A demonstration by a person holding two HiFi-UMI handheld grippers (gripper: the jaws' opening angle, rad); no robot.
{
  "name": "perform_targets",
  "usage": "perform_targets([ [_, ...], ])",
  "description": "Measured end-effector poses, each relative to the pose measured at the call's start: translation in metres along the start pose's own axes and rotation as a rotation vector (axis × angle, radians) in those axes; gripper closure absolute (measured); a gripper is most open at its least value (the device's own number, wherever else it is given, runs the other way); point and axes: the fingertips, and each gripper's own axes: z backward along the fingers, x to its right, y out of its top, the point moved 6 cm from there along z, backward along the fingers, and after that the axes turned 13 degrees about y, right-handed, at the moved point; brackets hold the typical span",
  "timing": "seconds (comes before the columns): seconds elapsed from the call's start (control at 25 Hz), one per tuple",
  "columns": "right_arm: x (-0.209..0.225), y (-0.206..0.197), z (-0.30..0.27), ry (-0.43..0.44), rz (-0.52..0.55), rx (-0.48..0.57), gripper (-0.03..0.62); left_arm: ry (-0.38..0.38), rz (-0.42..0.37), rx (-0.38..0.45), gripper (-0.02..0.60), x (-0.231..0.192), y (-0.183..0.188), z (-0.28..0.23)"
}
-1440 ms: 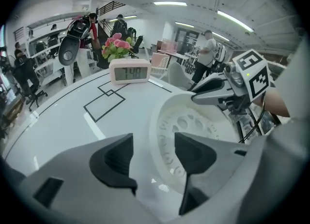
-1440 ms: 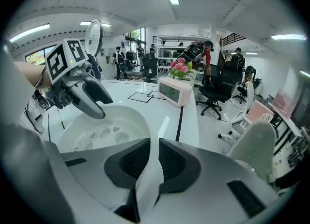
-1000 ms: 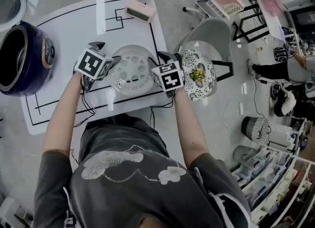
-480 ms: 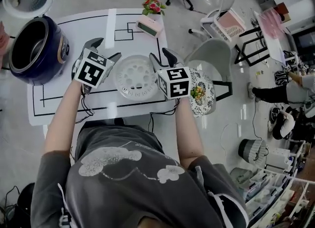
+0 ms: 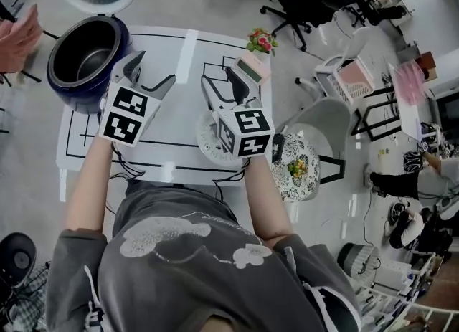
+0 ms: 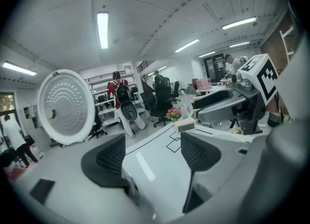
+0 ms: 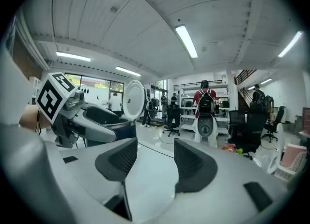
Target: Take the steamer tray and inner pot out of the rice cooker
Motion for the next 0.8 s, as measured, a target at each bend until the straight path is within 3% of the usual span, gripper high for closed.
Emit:
perform_targets([
  [0.2, -0.048, 0.033, -0.071, 0.146, 0.051, 0.013, 0.354, 0.126, 0.027, 0.021, 0.229, -0.076, -0.011, 0.036],
  [0.48, -0.089, 0.068, -0.151, 0.241, 0.073, -0.037, 0.355, 0.306, 0.070, -0.059, 0.229, -0.192, -0.058, 0.069],
  [0.8, -0.107, 0.079, -0.221, 0.238, 0.047, -0.143, 0.355, 0.335, 0.084, -0.066, 0.229, -0.270, -0.087, 0.078],
])
